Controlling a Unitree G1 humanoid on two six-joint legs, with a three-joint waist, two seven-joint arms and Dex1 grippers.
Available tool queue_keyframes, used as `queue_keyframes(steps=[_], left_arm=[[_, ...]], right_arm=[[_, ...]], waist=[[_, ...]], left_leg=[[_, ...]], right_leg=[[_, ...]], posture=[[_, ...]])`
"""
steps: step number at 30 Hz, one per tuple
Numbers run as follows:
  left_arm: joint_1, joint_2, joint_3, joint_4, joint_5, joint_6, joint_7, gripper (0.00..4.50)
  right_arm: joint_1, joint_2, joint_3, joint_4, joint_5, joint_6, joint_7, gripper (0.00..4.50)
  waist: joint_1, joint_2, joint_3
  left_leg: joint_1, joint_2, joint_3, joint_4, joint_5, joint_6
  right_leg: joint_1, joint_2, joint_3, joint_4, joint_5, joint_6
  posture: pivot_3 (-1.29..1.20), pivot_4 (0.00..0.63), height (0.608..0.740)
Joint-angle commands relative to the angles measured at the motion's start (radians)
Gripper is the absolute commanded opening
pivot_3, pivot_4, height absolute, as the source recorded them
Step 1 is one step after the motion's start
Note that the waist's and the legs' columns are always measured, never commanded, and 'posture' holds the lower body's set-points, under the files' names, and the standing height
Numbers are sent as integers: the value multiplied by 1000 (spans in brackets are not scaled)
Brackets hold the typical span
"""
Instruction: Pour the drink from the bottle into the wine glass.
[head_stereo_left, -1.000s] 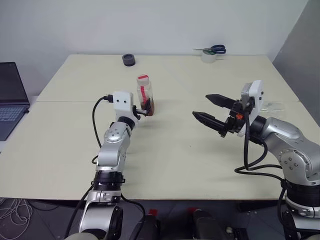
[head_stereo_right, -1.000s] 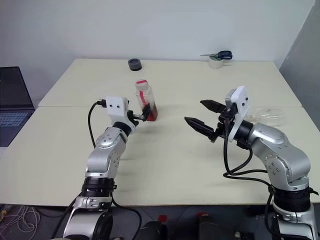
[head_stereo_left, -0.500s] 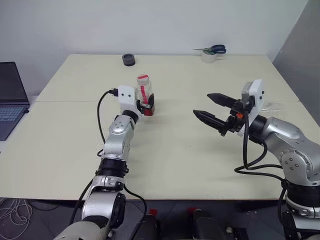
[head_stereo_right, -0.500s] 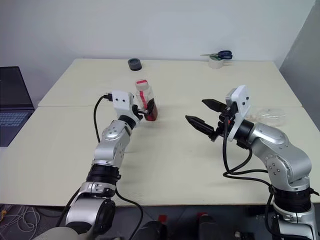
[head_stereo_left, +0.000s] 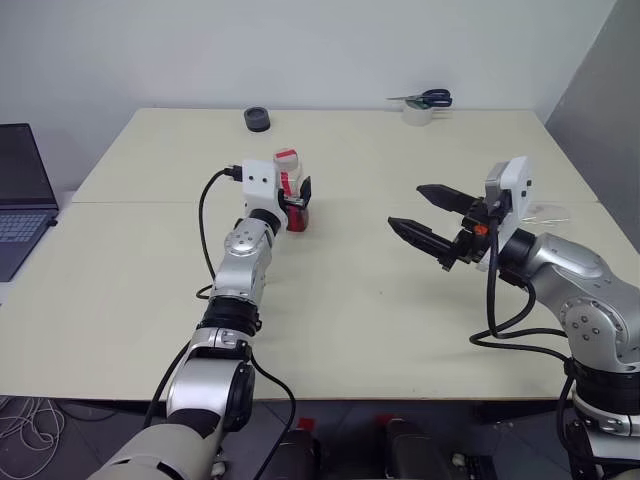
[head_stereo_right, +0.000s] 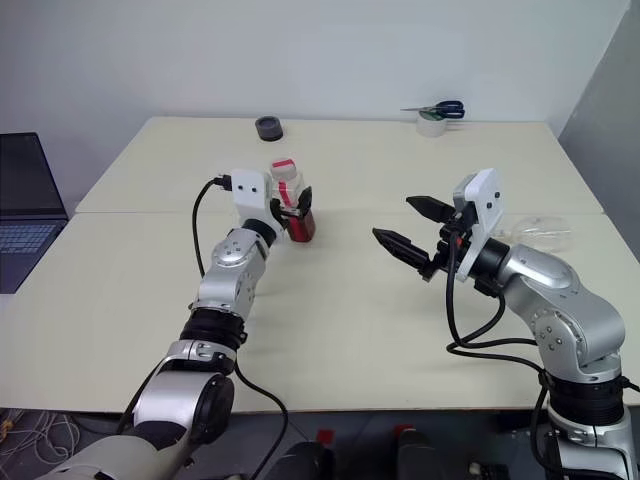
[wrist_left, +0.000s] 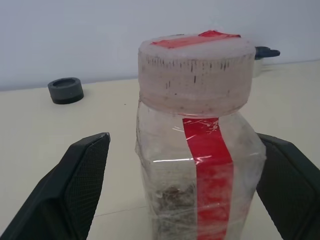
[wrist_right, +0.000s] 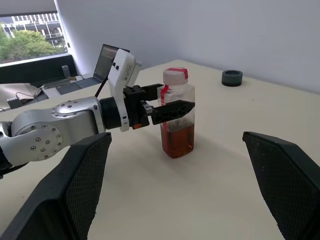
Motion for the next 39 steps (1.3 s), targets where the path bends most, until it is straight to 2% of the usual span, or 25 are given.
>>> queue_keyframes(steps=[1, 15, 18, 23, 25, 33, 36, 39], left_arm=[[-44, 9, 6, 19, 6, -44, -6, 4463], [-86, -2, 20, 105, -17, -102, -43, 4463], [-87, -5, 24, 106, -20, -103, -46, 3866], [-89, -2, 31, 111, -14, -99, -46, 2329], [-89, 0, 32, 113, -13, -99, -46, 1899], [-69, 2, 25, 83, -3, -58, -31, 1883], [-57, -3, 15, 16, -11, -13, -49, 1883], [-35, -8, -17, -107, -40, 80, -133, 1883]], right_arm=[[-7, -16, -33, -48, 22, -5, -8, 4500], [3, -26, -38, -50, 16, -13, -27, 4500], [-1, -22, -36, -48, 15, -16, -31, 4500], [4, -21, -36, -48, 12, -19, -32, 4500], [4, -20, -34, -48, 12, -20, -33, 4500], [1, -20, -15, -48, -1, -18, -40, 4500], [-9, -27, 11, -46, -35, -23, -46, 4500], [-38, -27, 45, -34, -75, -17, -65, 4500]], waist=[[0, 0, 0], [0, 0, 0], [0, 0, 0], [0, 0, 0], [0, 0, 0], [0, 0, 0], [-1, 0, 0], [-2, 0, 0]], left_leg=[[0, 0, 0, 0, 0, 0], [0, 0, 0, 0, 0, 0], [0, 0, 0, 0, 0, 0], [0, 0, 0, 0, 0, 0], [0, 0, 0, 0, 0, 0], [0, 0, 0, 0, 0, 0], [0, 0, 0, 0, 0, 0], [0, 0, 0, 0, 0, 0]], right_leg=[[0, 0, 0, 0, 0, 0], [0, 0, 0, 0, 0, 0], [0, 0, 0, 0, 0, 0], [0, 0, 0, 0, 0, 0], [0, 0, 0, 0, 0, 0], [0, 0, 0, 0, 0, 0], [0, 0, 0, 1, 0, 0], [-1, 0, 0, 1, 0, 0]], posture=[[0, 150, 740], [0, 150, 740], [0, 150, 740], [0, 150, 740], [0, 150, 740], [0, 150, 740], [0, 150, 740], [0, 150, 740]])
